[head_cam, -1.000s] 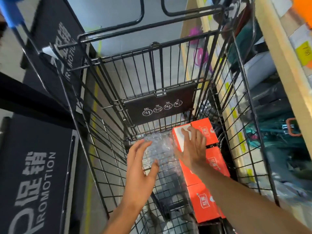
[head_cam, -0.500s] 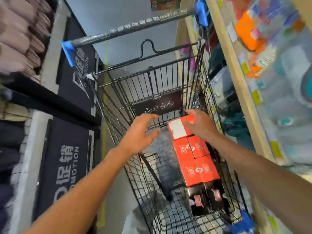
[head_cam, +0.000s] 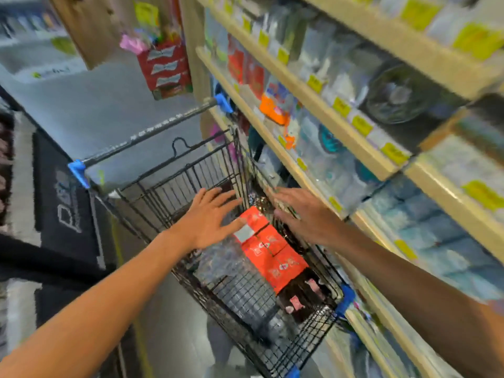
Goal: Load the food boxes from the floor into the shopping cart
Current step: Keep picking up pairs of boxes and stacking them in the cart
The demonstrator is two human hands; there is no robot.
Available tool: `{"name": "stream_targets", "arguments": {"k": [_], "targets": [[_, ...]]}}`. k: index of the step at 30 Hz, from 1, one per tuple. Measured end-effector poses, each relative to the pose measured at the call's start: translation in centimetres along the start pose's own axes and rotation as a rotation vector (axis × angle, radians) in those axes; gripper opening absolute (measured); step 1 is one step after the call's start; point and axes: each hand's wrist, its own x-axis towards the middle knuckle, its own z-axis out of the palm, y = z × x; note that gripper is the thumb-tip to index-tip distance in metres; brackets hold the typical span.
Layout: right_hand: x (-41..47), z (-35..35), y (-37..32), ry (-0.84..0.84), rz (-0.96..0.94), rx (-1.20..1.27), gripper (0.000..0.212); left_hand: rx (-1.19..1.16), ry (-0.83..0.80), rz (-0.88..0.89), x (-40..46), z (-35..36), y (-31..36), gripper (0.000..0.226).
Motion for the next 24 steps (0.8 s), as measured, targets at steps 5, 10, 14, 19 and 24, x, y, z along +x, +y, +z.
{"name": "stream_targets", "arguments": {"k": [5, 10, 14, 19, 24], "targets": [[-8.2, -4.3, -0.7, 0.099, 0.167, -0.023, 0.080, 0.054, -0.049, 0.187, 0.5, -2.5, 6.0, 0.105], [-16.7, -7.6, -0.8, 0.139, 0.327, -0.127, 0.083, 0.145, -0.069, 0.356, 1.6, -3.6, 13.3, 0.122], [-24.8, -8.2, 0.0, 0.167, 0.501, -0.142, 0.083, 0.194, -0.107, 0.537, 2.3, -3.4, 20.1, 0.117], [-37.0, -9.1, -1.0, 0.188, 0.742, -0.142, 0.097, 0.265, -0.136, 0.759, 1.1, -1.7, 30.9, 0.128], [-50.9, -8.9, -3.0, 0.239, 0.966, -0.138, 0.095, 0.294, -0.185, 0.944, -3.6, 1.7, 42.8, 0.127]]}}
